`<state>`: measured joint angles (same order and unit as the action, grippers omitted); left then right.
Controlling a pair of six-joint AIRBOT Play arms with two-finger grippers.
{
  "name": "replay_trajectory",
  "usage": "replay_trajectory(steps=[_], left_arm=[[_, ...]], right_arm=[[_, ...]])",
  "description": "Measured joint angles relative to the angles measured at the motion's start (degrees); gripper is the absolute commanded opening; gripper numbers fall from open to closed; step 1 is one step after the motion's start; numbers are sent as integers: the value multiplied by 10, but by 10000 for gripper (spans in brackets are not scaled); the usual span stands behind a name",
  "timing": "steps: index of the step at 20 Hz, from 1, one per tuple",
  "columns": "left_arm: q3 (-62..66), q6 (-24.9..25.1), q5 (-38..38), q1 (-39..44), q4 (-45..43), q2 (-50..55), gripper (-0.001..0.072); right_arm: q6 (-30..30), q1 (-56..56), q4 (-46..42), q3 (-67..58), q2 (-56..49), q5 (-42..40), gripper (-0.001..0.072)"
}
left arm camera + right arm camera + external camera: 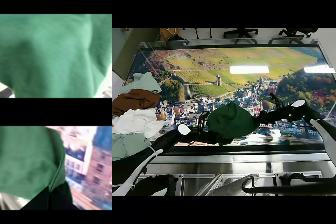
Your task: Fold the shirts.
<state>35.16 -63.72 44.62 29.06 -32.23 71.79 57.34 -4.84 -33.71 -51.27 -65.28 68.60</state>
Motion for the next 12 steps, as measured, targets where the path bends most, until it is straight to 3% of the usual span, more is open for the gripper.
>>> replay_trajectory(steps=[5,9,12], left_arm=[[115,8,137,-87,-9,-123,12],[257,-7,217,-203,-9,-244,13],[342,-17,264,-278,-6,-307,13]], right_arm=[[-31,-82,159,-87,84,96,20],[-51,-169,300,-171,175,136,20],[-61,-212,359,-221,243,138,21]])
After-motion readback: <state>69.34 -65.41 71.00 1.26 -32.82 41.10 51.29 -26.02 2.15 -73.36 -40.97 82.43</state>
